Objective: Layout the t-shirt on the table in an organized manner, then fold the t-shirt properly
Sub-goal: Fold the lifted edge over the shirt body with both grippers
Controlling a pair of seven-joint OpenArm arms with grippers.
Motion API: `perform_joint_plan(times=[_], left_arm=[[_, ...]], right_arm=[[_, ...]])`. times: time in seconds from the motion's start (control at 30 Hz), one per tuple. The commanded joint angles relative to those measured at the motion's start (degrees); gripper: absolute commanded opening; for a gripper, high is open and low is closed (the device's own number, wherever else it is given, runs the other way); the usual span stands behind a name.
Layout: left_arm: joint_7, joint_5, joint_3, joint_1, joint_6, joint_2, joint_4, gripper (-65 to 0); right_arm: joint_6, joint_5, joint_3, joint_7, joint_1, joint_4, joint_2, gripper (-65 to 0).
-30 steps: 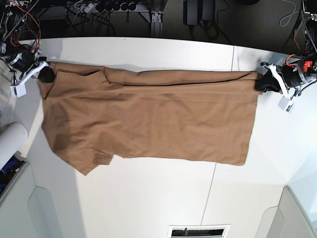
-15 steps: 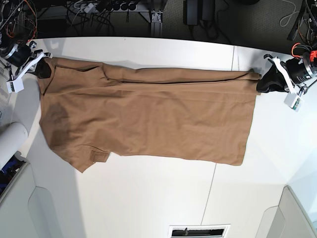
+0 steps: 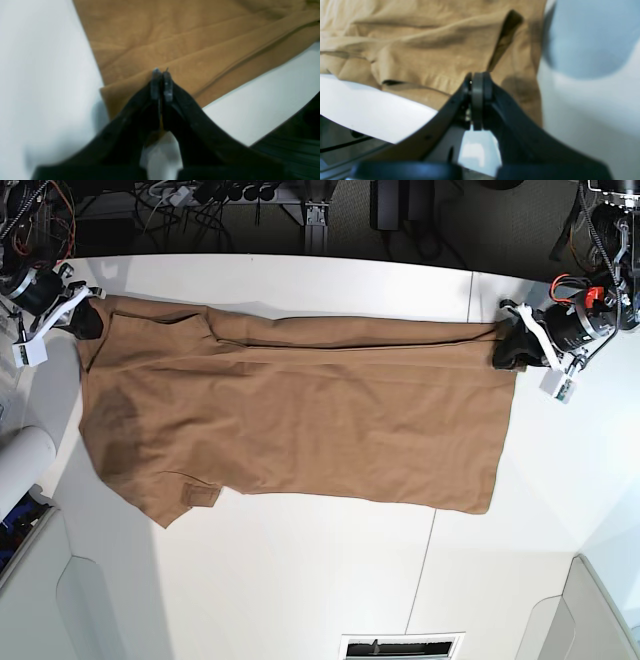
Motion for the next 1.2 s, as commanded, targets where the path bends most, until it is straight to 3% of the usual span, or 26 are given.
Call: perform_joint_plan(times=[0.0,0.33,0.63,0.9,1.17], left_arm=[[-1.7,-0.1,0.0,-0.6,-0.5,-0.6,0.1,-63.7],[0.1,0.8,0.4,1.5,-0.5,0.0,-2.3,-63.7],[-0.3,-1.3,-3.5,10.5,-0.5,0.0,5.7,-63.7],[-0.8,-1.4,-9.6,13.2,-0.5,0.0,8.7,-63.7],[-1.2,-2.5,-9.8,12.8,-0.5,0.0,10.6,-63.7]], right_arm=[[0.2,0.9,0.5,1.1,0.4,1.0,0.9,-65.0],[0.2,0.9,0.5,0.9,0.1,1.0,0.2,-65.0],[0.2,2.2,0.5,-3.6,-0.2,1.0,0.3,-65.0],[0.2,3.8,0.7,-2.2,-1.7,1.0,0.4,-65.0],[0.2,3.8,0.8,-0.8,0.1,1.0,0.2,-65.0]])
